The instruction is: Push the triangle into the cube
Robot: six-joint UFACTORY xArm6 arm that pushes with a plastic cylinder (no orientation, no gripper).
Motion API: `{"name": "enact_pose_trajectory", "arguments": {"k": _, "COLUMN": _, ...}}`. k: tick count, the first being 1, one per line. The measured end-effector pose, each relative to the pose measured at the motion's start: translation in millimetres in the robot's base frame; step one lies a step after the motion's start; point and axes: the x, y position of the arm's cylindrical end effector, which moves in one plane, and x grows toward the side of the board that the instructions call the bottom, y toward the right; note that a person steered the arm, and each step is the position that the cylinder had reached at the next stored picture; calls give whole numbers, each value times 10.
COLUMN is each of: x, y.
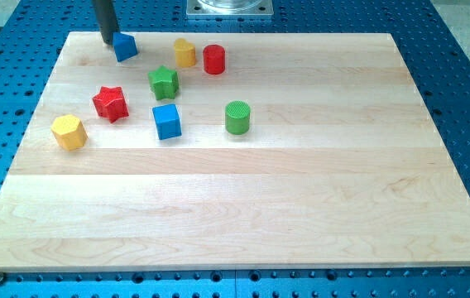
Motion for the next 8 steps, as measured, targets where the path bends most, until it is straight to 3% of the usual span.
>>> {"name": "enact_pose_trajectory", "arguments": {"k": 1, "x": 578, "y": 276}}
{"name": "enact_pose_trajectory", "arguments": {"k": 2, "x": 743, "y": 232}}
{"name": "enact_pose_trajectory", "arguments": {"k": 3, "x": 444, "y": 205}}
{"name": "enact_pose_trajectory", "arguments": {"k": 4, "x": 804, "y": 329}}
{"name": "enact_pose_trajectory", "arguments": {"k": 5, "x": 1497, "y": 699}}
{"name": "enact_pose_trajectory", "arguments": {"k": 6, "x": 1662, "y": 757}}
{"name": "enact_pose_trajectory", "arguments": {"k": 7, "x": 1450, "y": 819}}
{"name": "enact_pose_trajectory", "arguments": {"k": 8, "x": 1633, "y": 1226}}
